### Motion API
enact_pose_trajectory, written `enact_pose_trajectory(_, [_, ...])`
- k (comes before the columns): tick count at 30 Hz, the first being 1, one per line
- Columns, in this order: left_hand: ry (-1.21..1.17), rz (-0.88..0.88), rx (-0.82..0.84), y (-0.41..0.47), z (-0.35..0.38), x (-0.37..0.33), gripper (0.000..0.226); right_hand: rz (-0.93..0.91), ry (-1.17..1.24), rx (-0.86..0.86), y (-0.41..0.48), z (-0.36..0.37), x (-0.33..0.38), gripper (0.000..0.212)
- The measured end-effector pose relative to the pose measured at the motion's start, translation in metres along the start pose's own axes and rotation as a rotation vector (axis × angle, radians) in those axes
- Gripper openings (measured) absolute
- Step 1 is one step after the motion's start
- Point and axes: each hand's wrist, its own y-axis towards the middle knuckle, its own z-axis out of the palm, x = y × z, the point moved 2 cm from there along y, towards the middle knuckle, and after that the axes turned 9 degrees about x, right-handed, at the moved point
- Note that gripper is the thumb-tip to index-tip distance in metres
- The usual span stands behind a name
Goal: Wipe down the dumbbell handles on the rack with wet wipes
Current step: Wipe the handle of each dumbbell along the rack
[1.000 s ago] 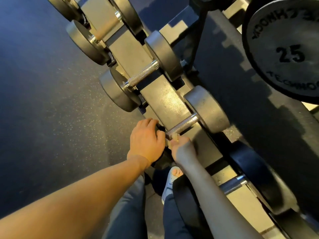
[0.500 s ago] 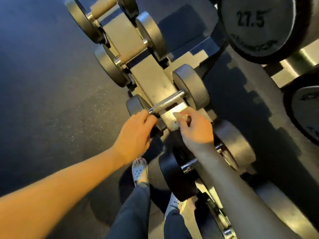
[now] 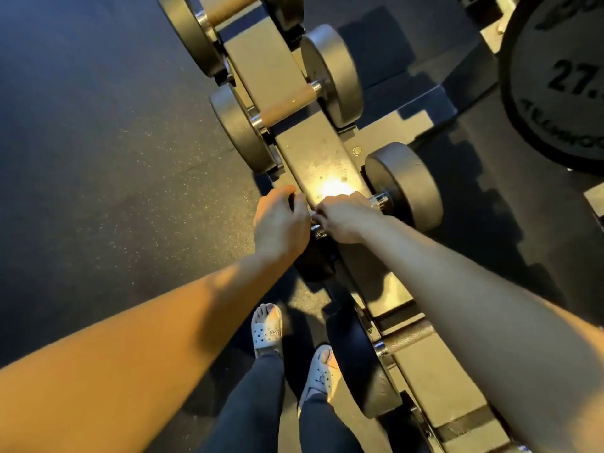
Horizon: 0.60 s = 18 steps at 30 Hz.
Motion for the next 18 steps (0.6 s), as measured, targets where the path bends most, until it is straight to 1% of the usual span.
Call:
enact_pose_trajectory(1, [-0.032,-0.011,-0.021,-0.002,0.001,-0.002,0.029,0.0,0.033,0.053,0.006,-0.003,0.0,0.017])
enact_pose_trajectory(3, [-0.078,-0.016,-0.032,-0.004,0.001,-0.004,0.03,-0.028,0.063,0.066,0.007,-0.004,0.0,0.015])
enact_pose_trajectory(5, [-0.039,-0.007,-0.039,-0.004,0.0,-0.005,0.031,-0.097,0.038,-0.046,-0.004,0.008,-0.005,0.017])
enact_pose_trajectory(6, [-0.023,-0.01,-0.041,-0.004,0.001,-0.005,0.031,-0.175,0.021,-0.149,-0.012,0.019,-0.012,0.02])
enact_pose_trajectory(8, [-0.01,-0.017,-0.041,-0.002,0.002,-0.006,0.031,-0.348,-0.041,-0.307,-0.027,0.043,-0.027,0.036])
enact_pose_trajectory(10, [0.005,0.005,-0.068,0.0,0.003,-0.003,0.029,-0.499,-0.126,-0.45,-0.029,0.06,-0.037,0.042])
enact_pose_trajectory(12, [0.04,0.031,-0.088,0.0,0.002,0.002,0.019,-0.568,-0.243,-0.501,-0.026,0.068,-0.04,0.043])
enact_pose_trajectory(15, [0.102,0.034,-0.072,-0.001,0.002,0.0,0.016,-0.618,-0.474,-0.542,-0.025,0.072,-0.048,0.045])
enact_pose_trajectory(16, [0.082,0.031,-0.069,-0.001,0.002,-0.002,0.018,-0.641,-0.538,-0.554,-0.025,0.074,-0.053,0.046])
enact_pose_trajectory(18, [0.048,0.036,-0.071,-0.001,0.002,-0.005,0.03,-0.687,-0.591,-0.589,-0.026,0.072,-0.059,0.043])
